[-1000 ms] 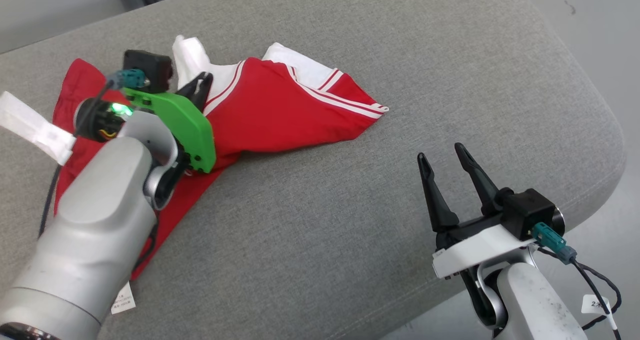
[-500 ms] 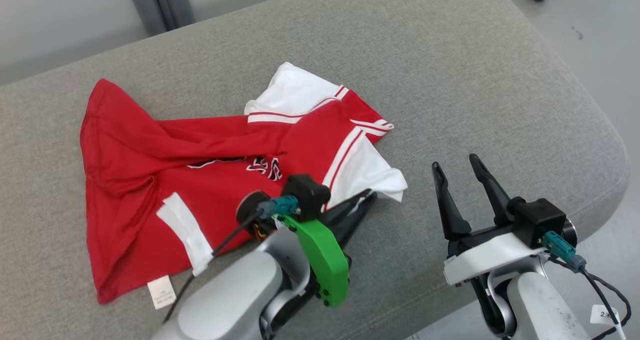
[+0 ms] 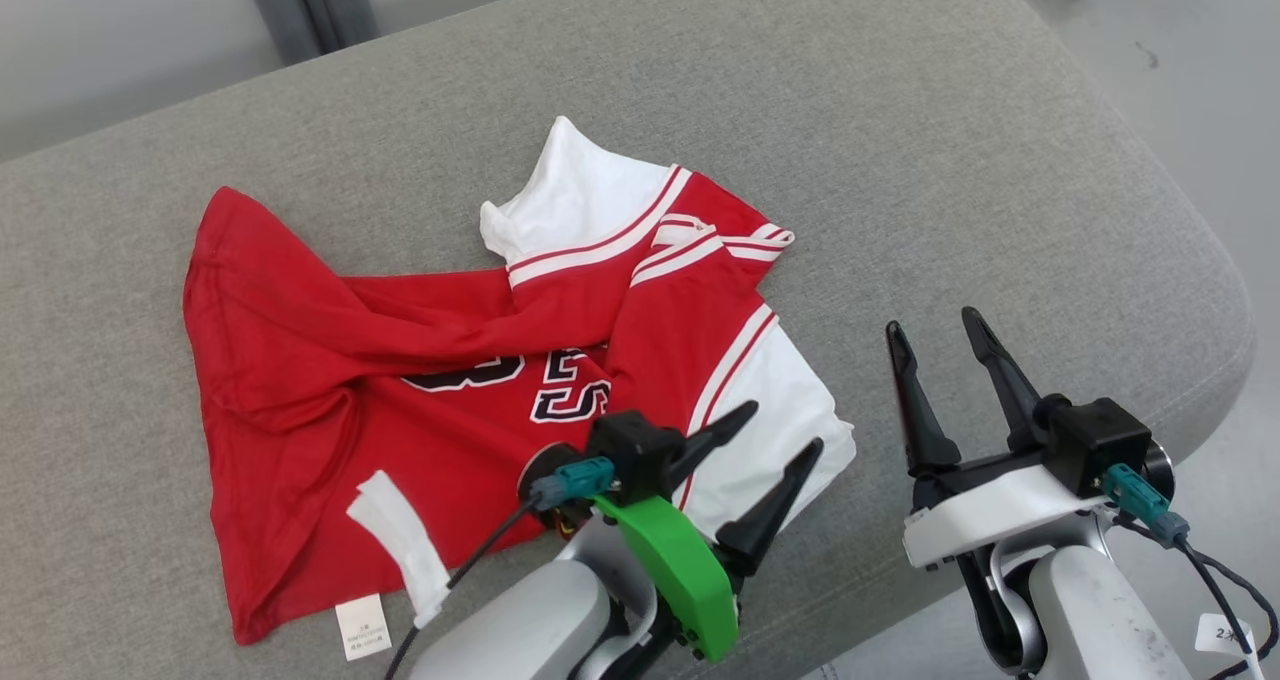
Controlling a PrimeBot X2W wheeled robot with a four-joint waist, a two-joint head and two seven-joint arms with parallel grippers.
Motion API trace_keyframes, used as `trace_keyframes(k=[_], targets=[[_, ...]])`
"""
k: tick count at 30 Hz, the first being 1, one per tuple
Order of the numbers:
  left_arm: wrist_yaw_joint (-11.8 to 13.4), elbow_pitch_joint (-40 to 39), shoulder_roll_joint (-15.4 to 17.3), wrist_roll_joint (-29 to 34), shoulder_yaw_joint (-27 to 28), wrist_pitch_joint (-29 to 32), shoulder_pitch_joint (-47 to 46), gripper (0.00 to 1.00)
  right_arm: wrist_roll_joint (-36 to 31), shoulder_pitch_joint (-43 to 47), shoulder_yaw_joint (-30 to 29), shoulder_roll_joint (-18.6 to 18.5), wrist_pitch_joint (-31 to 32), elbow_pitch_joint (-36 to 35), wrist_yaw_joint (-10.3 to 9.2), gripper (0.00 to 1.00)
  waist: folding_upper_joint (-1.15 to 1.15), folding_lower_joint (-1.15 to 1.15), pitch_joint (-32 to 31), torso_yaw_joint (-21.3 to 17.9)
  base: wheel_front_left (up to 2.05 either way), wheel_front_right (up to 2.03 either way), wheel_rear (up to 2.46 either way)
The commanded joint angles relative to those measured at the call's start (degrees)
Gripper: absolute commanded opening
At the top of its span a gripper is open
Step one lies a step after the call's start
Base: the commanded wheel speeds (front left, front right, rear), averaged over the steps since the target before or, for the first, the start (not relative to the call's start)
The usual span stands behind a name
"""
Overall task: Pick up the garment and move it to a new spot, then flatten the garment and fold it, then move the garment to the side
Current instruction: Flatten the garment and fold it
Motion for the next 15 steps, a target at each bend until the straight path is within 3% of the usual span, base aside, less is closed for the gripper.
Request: trace_keyframes(k=[1, 10, 15], targets=[[0.56, -0.43, 1.11, -0.44, 1.34, -1.48, 0.48, 1.0, -0.54, 1.14, -0.36, -0.06, -0.01, -0.08, -0.07, 1.0, 0.0, 0.0, -0.44, 0.69, 0.0, 0.0, 0.0], [6.5, -6.44, 9.7, 2.26, 9.2, -7.86, 6.06, 1.0, -2.63, 2.43, -2.18, -0.07, -0.01, -0.58, -0.08, 1.0, 0.0, 0.0, -3.67, 4.81, 0.0, 0.0, 0.0], [10.73, -11.19, 12.19, 3.43, 16.63, -8.38, 12.92, 1.0, -4.43, 3.61, -3.94, -0.06, -0.01, -1.9, -0.08, 1.0, 0.0, 0.0, -6.12, 8.09, 0.0, 0.0, 0.0]])
